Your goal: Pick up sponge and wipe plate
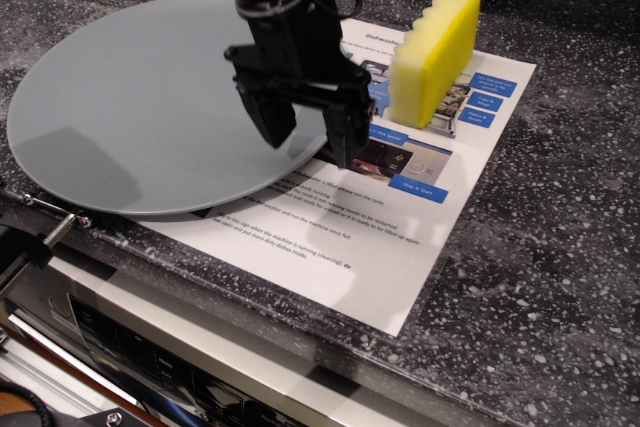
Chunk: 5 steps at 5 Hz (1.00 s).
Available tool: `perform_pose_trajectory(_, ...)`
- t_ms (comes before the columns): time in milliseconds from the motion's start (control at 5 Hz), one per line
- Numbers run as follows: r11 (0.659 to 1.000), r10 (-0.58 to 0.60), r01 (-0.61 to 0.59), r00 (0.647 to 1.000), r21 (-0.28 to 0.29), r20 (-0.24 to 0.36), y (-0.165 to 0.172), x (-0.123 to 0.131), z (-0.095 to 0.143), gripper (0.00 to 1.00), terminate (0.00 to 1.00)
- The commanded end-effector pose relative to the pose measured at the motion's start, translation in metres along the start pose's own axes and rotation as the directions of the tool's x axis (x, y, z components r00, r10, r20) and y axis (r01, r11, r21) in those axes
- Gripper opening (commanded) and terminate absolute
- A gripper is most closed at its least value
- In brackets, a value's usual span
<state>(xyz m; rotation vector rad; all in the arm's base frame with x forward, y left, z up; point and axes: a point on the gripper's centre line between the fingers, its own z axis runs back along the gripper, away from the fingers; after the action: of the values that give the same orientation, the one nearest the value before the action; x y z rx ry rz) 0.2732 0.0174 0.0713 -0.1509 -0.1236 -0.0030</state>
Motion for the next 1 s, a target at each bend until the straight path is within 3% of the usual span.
perform_pose_trajectory(0,0.999,0.038,-0.037,0.997,-0.027,0.065,-0.018,0.049,0.032,1.00,0.00)
perform_pose_trajectory(400,0.998,0.040,-0.035,0.990,-0.045,0.133,-0.040,0.087,0.012,1.00,0.00)
perform_pose_trajectory(600,0.998,0.033,-0.026,0.990,-0.052,0.140,-0.045,0.099,0.018,1.00,0.00)
perform_pose_trajectory(800,0.999,0.046,-0.045,0.986,-0.013,0.160,-0.047,0.109,0.019,1.00,0.00)
